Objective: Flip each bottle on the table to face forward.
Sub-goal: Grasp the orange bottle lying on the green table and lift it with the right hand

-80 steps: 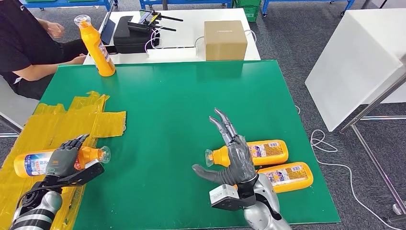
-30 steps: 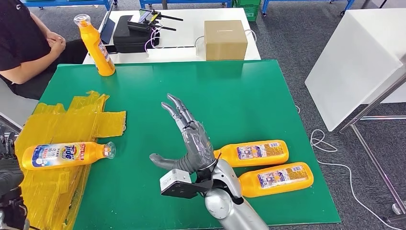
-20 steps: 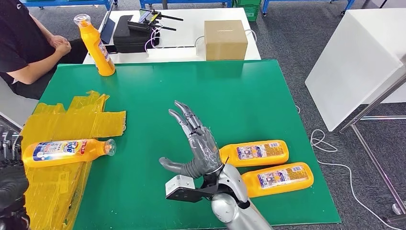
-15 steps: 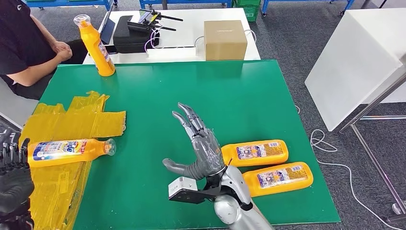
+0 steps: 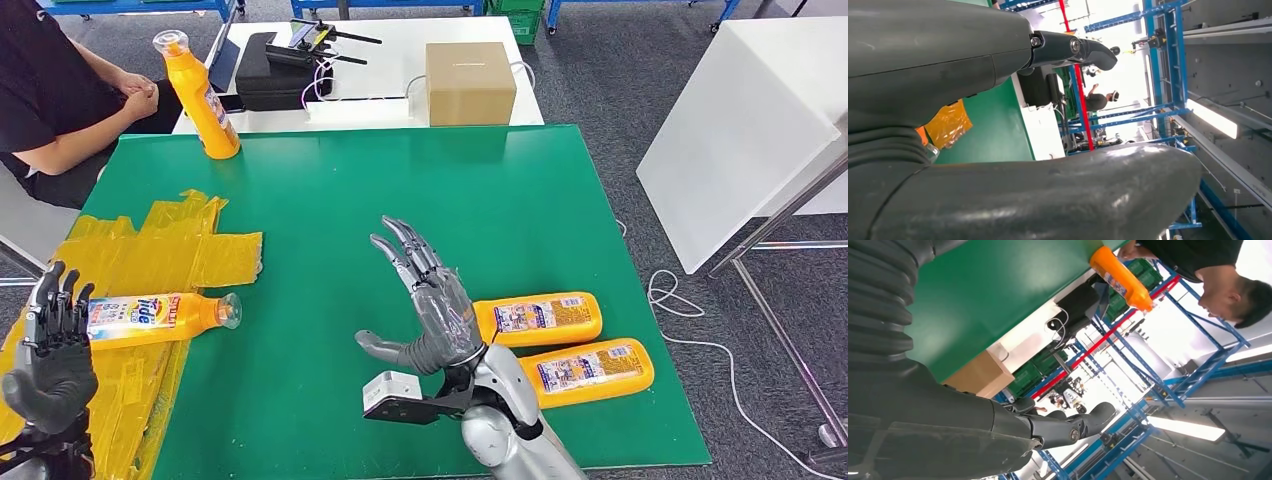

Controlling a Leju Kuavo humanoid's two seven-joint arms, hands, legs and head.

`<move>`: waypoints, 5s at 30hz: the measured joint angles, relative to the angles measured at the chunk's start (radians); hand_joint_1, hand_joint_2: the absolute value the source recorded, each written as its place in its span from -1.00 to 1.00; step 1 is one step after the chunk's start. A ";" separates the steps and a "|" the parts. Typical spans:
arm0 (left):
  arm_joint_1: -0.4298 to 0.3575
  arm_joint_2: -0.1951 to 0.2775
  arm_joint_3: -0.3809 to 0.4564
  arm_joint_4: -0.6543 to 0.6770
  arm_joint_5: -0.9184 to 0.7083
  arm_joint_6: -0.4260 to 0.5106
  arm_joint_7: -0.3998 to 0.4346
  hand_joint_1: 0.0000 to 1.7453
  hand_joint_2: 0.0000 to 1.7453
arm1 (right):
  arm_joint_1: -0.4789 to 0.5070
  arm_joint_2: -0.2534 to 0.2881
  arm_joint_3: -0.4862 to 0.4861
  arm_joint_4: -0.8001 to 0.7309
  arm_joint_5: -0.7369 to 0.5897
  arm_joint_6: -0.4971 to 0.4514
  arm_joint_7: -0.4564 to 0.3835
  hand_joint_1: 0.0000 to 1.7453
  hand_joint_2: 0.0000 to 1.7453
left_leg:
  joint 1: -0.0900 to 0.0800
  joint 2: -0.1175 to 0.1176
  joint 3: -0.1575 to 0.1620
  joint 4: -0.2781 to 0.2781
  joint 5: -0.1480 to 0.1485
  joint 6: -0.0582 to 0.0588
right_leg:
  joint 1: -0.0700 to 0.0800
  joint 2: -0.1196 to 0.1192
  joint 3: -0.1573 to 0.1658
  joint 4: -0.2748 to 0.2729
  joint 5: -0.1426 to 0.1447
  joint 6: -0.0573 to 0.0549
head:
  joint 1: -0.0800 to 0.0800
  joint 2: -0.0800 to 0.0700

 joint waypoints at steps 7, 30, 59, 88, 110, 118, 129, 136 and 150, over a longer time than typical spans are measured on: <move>-0.021 -0.001 -0.023 0.001 -0.018 0.021 0.011 -1.00 -1.00 | -0.009 -0.004 -0.009 -0.001 0.000 0.015 0.012 -1.00 1.00 | 0.000 0.000 0.000 0.000 0.000 0.000 | 0.000 0.000 0.000 0.000 0.000 0.000 | 0.000 0.000; -0.118 -0.043 -0.312 0.011 -0.077 0.239 0.104 -1.00 -1.00 | 0.181 -0.247 -0.257 -0.187 -0.059 0.104 -0.034 -1.00 1.00 | -0.004 -0.003 0.000 0.001 -0.002 0.003 | -0.005 -0.003 0.002 -0.003 0.000 0.001 | 0.000 0.000; -0.161 0.029 -0.224 0.042 0.016 0.179 0.102 -1.00 -1.00 | 0.133 -0.592 -0.344 -0.204 -0.102 0.439 0.074 -1.00 1.00 | -0.003 -0.001 -0.001 0.000 -0.001 0.004 | -0.004 -0.003 0.002 -0.003 0.000 0.001 | -0.001 0.000; -0.195 0.049 -0.130 0.092 0.031 0.150 0.098 -1.00 -1.00 | 0.457 -1.115 -0.591 -0.621 -0.442 0.682 0.181 -1.00 1.00 | -0.004 -0.002 0.000 0.001 -0.004 0.007 | -0.005 -0.003 0.003 -0.003 -0.002 0.004 | -0.001 0.000; -0.197 0.050 -0.130 0.092 0.037 0.141 0.109 -1.00 -1.00 | 0.229 -1.135 -0.361 -0.521 -0.313 0.719 0.234 -1.00 1.00 | -0.004 -0.001 0.000 0.001 -0.004 0.007 | -0.005 -0.003 0.003 -0.003 -0.002 0.004 | -0.001 0.000; -0.209 0.050 -0.131 0.096 0.037 0.136 0.121 -1.00 -1.00 | 0.154 -1.119 -0.247 -0.441 -0.270 0.722 0.257 -1.00 1.00 | -0.004 -0.001 0.001 0.001 -0.003 0.007 | -0.005 -0.003 0.003 -0.003 -0.002 0.004 | -0.001 0.000; -0.228 0.050 -0.132 0.106 0.038 0.138 0.132 -1.00 -1.00 | 0.111 -1.099 -0.154 -0.375 -0.246 0.715 0.263 -1.00 1.00 | -0.004 -0.001 0.001 0.001 -0.003 0.007 | -0.005 -0.003 0.003 -0.003 -0.002 0.004 | -0.001 0.000; -0.232 0.050 -0.132 0.115 0.043 0.139 0.137 -1.00 -1.00 | 0.098 -1.096 -0.104 -0.343 -0.234 0.705 0.296 -1.00 1.00 | -0.004 -0.001 0.001 0.001 -0.003 0.007 | -0.005 -0.003 0.003 -0.003 -0.002 0.004 | -0.001 0.000; -0.256 0.049 -0.150 0.138 0.047 0.145 0.154 -1.00 -1.00 | 0.094 -1.092 -0.037 -0.283 -0.200 0.695 0.314 -1.00 1.00 | -0.004 -0.001 0.001 0.001 -0.003 0.007 | -0.005 -0.003 0.003 -0.003 -0.002 0.004 | -0.001 0.000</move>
